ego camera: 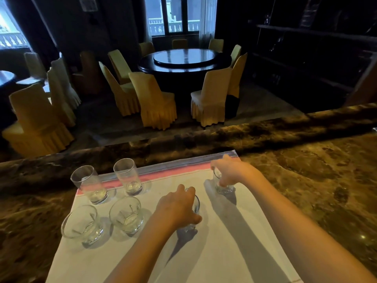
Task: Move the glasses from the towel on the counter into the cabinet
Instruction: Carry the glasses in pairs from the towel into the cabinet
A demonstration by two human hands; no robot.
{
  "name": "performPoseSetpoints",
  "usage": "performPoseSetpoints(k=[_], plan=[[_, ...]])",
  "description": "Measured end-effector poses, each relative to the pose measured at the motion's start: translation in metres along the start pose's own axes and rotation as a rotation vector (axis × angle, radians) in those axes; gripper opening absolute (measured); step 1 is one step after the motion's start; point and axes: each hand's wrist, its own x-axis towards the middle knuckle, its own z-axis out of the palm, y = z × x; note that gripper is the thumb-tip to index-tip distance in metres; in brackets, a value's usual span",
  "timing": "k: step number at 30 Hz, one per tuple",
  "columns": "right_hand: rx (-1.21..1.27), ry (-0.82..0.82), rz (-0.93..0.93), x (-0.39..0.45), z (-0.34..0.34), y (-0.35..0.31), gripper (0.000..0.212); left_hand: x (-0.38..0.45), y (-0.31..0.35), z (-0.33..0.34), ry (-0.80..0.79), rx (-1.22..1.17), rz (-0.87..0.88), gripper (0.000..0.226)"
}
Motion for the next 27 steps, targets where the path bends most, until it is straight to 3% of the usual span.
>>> performPoseSetpoints(k=[11,21,27], plan=[[0.014,0.019,-0.127,-0.022,0.015,0.002,0.065,0.000,-0.003,0.000,-0.068,0.023,-0.019,0.086],[0.036,0.058,-0.154,-0.038,0.027,0.006,0.075,-0.005,0.005,0.010,0.050,-0.067,-0.100,0.078],[0.041,0.074,-0.157,-0.051,0.033,0.003,0.070,-0.011,0.006,0.013,0.079,-0.070,-0.092,0.075]])
